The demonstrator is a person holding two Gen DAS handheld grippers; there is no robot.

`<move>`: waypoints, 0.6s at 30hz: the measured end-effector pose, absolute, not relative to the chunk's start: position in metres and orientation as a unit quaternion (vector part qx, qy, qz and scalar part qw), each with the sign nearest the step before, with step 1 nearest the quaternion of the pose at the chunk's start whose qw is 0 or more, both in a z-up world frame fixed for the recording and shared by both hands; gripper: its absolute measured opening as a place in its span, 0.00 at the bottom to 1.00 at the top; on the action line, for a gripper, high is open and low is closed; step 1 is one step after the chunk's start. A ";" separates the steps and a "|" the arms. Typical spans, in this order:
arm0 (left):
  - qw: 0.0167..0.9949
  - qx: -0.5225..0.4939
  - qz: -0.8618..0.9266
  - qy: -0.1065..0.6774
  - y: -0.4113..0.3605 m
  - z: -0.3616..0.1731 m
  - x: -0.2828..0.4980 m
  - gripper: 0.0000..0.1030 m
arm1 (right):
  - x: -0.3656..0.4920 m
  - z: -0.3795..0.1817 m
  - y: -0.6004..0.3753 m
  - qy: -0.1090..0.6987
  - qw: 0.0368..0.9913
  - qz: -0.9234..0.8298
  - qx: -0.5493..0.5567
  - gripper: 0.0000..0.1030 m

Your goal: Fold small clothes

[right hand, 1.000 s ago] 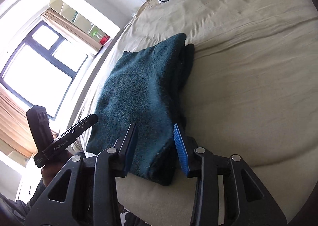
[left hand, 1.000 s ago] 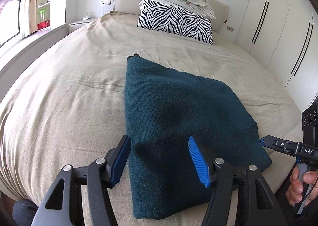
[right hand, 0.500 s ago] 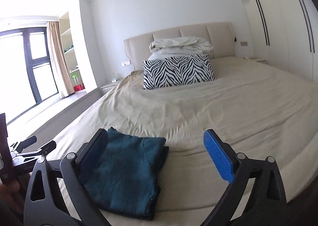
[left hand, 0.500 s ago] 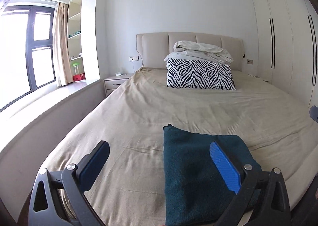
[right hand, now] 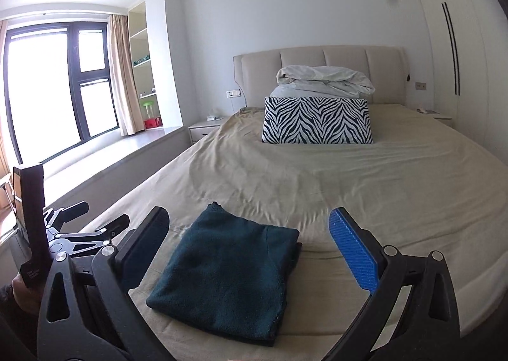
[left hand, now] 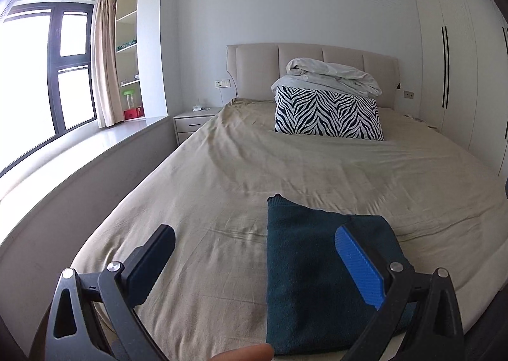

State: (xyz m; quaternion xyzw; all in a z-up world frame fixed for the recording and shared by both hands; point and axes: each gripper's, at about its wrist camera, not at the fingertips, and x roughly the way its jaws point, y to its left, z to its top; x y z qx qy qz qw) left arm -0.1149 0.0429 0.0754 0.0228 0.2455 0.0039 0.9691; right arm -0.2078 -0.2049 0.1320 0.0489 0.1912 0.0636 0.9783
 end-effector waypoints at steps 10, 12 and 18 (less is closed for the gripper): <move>0.935 0.010 -0.022 0.354 0.034 0.029 -0.098 1.00 | -0.176 0.086 -0.200 0.290 0.956 0.008 0.048 1.00; 0.932 0.013 -0.025 0.360 0.032 0.024 -0.098 1.00 | -0.167 0.072 -0.200 0.318 0.947 -0.006 0.046 1.00; 0.925 0.015 -0.022 0.378 0.031 0.012 -0.093 1.00 | -0.155 0.047 -0.199 0.355 0.933 -0.027 0.052 1.00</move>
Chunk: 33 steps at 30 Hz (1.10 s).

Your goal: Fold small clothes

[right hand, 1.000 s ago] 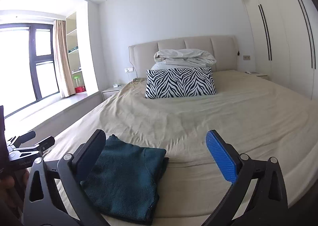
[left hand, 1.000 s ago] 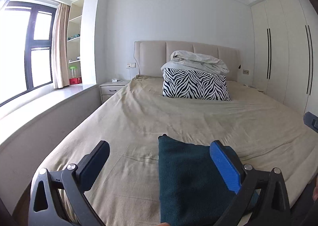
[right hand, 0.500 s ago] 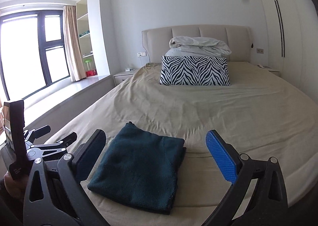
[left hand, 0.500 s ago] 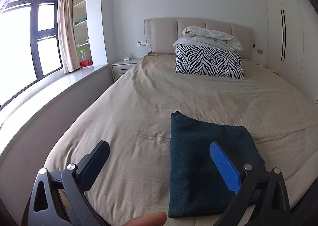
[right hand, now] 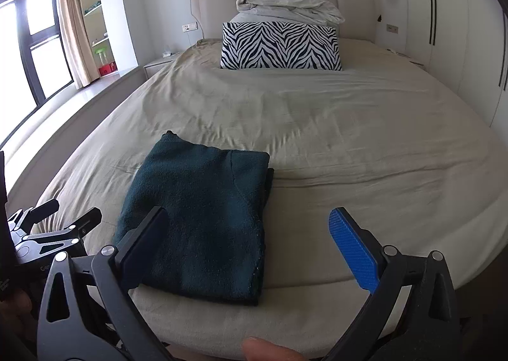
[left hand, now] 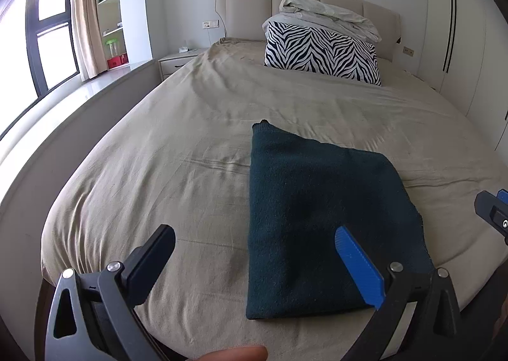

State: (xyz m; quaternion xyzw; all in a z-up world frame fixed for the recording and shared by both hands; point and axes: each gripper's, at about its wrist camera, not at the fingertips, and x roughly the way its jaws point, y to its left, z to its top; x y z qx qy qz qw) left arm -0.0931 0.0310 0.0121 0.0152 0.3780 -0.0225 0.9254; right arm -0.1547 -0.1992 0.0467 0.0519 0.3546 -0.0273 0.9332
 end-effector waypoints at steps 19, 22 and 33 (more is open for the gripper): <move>0.919 0.007 -0.025 0.393 0.035 0.004 -0.088 1.00 | -0.149 0.024 -0.193 0.391 0.919 -0.032 0.049 1.00; 0.919 0.007 -0.026 0.393 0.034 0.003 -0.088 1.00 | -0.148 0.023 -0.195 0.392 0.918 -0.033 0.049 1.00; 0.917 0.008 -0.030 0.397 0.033 -0.001 -0.087 1.00 | -0.146 0.019 -0.196 0.400 0.915 -0.037 0.049 1.00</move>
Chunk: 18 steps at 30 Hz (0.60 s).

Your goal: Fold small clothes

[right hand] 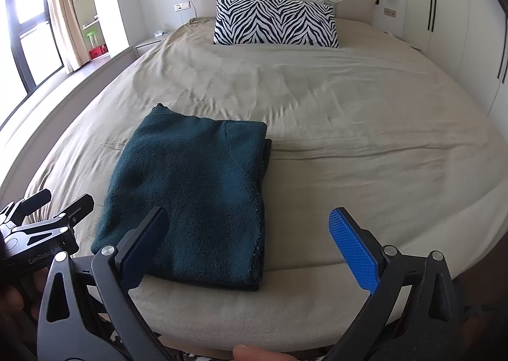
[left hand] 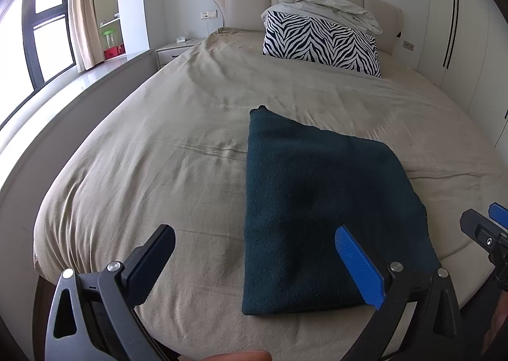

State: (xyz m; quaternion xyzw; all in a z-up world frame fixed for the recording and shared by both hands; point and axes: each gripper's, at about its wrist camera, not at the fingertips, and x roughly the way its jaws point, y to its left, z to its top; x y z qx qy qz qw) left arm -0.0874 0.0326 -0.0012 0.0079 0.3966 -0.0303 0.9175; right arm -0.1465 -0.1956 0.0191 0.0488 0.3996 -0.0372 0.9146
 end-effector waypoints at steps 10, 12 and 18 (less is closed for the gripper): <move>0.917 0.007 -0.031 0.398 0.032 -0.002 -0.088 1.00 | -0.146 0.016 -0.195 0.404 0.913 -0.039 0.048 1.00; 0.917 0.007 -0.031 0.399 0.033 -0.002 -0.087 1.00 | -0.146 0.016 -0.195 0.404 0.913 -0.040 0.048 1.00; 0.915 0.004 -0.034 0.403 0.033 -0.005 -0.086 1.00 | -0.146 0.015 -0.194 0.406 0.912 -0.043 0.048 1.00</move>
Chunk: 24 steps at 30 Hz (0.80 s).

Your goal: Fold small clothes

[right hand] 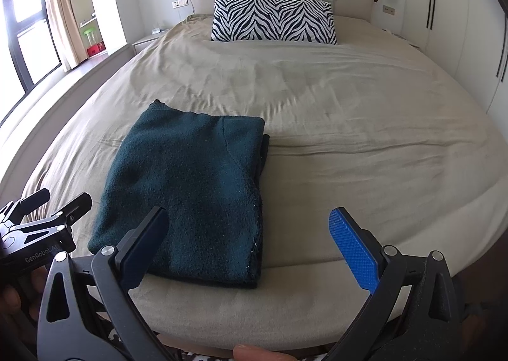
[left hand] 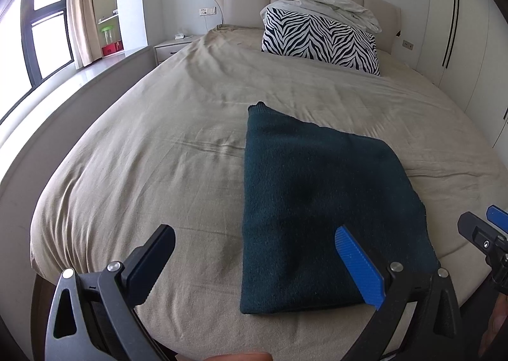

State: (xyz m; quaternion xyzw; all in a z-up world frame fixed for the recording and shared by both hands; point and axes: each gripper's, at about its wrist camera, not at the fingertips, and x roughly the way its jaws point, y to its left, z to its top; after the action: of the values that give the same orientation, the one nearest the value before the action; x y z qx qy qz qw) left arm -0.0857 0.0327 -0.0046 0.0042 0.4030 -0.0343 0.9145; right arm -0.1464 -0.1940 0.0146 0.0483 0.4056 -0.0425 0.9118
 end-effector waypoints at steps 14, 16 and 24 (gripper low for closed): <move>0.913 0.003 -0.036 0.406 0.033 -0.007 -0.085 1.00 | -0.147 0.010 -0.196 0.412 0.909 -0.046 0.051 1.00; 0.913 0.002 -0.036 0.406 0.033 -0.007 -0.086 1.00 | -0.147 0.010 -0.196 0.412 0.908 -0.046 0.051 1.00; 0.913 0.002 -0.036 0.406 0.033 -0.007 -0.086 1.00 | -0.147 0.007 -0.197 0.415 0.907 -0.048 0.053 1.00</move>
State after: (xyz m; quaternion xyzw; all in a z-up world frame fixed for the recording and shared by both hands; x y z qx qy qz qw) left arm -0.0857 0.0329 -0.0074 0.0025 0.4064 -0.0362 0.9130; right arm -0.1475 -0.1966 0.0067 0.0528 0.4151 -0.0476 0.9070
